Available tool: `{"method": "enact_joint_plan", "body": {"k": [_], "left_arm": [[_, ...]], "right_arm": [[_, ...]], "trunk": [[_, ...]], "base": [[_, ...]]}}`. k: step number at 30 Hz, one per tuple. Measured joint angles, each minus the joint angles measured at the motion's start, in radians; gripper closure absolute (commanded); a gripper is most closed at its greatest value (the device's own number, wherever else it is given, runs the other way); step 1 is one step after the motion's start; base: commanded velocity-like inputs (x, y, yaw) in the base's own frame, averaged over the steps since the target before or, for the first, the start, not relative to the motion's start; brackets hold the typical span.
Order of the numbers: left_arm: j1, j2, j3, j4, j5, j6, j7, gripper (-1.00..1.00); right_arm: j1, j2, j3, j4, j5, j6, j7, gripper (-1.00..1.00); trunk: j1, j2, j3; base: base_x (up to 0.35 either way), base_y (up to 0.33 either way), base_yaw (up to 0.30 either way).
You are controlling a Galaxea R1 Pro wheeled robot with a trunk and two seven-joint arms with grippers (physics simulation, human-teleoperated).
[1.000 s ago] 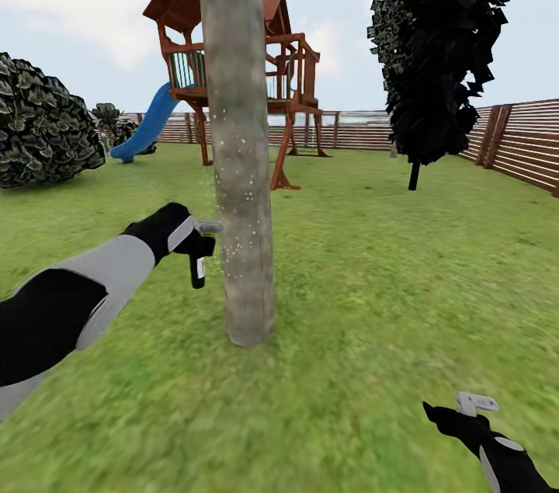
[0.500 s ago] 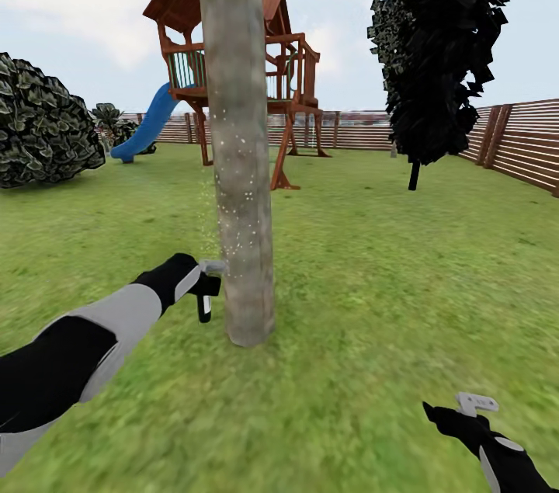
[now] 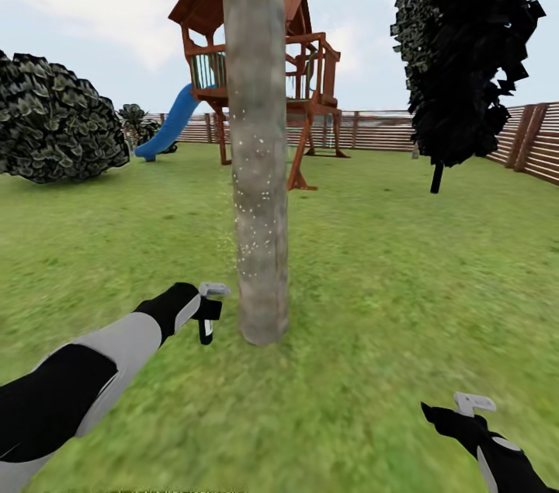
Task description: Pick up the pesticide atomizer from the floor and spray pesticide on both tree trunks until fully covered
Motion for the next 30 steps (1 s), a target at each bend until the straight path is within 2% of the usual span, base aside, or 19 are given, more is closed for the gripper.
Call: {"method": "enact_joint_plan", "body": {"k": [3, 6, 10, 25, 30], "left_arm": [[0.012, -0.002, 0.000, -0.002, 0.000, -0.001, -0.003, 1.00], [0.014, -0.018, 0.002, -0.003, 0.002, 0.000, -0.003, 1.00], [0.025, -0.026, 0.000, -0.002, 0.000, 0.001, -0.003, 1.00], [0.029, -0.028, 0.000, -0.002, -0.001, 0.001, -0.003, 1.00], [0.029, -0.029, 0.000, -0.002, -0.001, 0.001, -0.003, 1.00]], "right_arm": [[0.000, 0.001, 0.000, 0.000, 0.000, 0.000, 0.000, -1.00], [0.000, 0.001, 0.000, 0.000, -0.002, 0.000, 0.001, -1.00], [-0.001, 0.001, 0.000, 0.000, 0.000, 0.000, 0.001, -1.00], [0.000, 0.001, 0.000, 0.000, 0.000, 0.000, 0.001, -1.00], [-0.001, 0.001, 0.000, 0.000, -0.001, 0.000, 0.001, -1.00]], "trunk": [[0.000, 0.000, 0.000], [0.000, 0.000, 0.000], [0.000, 0.000, 0.000], [0.000, 0.000, 0.000], [0.000, 0.000, 0.000]], "base": [[0.000, -0.309, 0.041], [0.000, -0.321, 0.009], [0.000, -0.322, 0.191], [0.066, -0.322, 0.243], [0.012, -0.104, 0.106]]}}
